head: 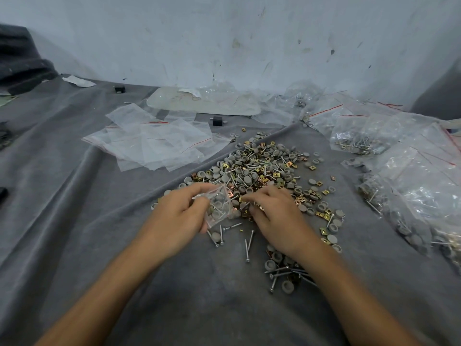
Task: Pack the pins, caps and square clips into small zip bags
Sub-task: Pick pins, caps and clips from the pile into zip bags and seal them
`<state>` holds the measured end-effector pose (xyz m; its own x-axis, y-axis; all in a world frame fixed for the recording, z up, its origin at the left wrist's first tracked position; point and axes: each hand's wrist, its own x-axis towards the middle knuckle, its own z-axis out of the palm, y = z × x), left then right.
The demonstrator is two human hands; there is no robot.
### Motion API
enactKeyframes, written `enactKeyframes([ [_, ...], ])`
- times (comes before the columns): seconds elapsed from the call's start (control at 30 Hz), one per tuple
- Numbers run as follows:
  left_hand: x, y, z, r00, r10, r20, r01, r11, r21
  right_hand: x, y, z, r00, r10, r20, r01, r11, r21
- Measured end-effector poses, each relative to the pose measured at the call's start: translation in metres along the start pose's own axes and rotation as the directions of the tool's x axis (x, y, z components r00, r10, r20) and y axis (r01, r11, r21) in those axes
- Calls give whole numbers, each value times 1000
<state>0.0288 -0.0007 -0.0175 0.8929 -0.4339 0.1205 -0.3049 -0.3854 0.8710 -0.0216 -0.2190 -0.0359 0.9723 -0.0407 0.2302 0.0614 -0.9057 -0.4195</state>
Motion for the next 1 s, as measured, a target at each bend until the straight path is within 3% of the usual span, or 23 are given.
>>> enactKeyframes([
  [0.07,0,0,-1,1000,5,0,-5,1000,-1,0,1,3,1000,-13,18,15,995,-98],
  [0.37,0,-1,-3,1000,0,-17,0,1000,15,-2,7,-2,997,24,-68,-36,983,-181],
  [0.53,1,-2,-4,1000,-1,-26,1,1000,18,-1,-11,4,998,-58,-18,55,993,-105],
  [0.77,1,0,-4,1000,-2,-31,3,1000,27,0,-23,12,995,-93,-30,85,977,-194],
  [1.0,1,-1,-4,1000,6,-28,-4,999,54,-4,-27,6,990,-139,37,141,988,-65],
])
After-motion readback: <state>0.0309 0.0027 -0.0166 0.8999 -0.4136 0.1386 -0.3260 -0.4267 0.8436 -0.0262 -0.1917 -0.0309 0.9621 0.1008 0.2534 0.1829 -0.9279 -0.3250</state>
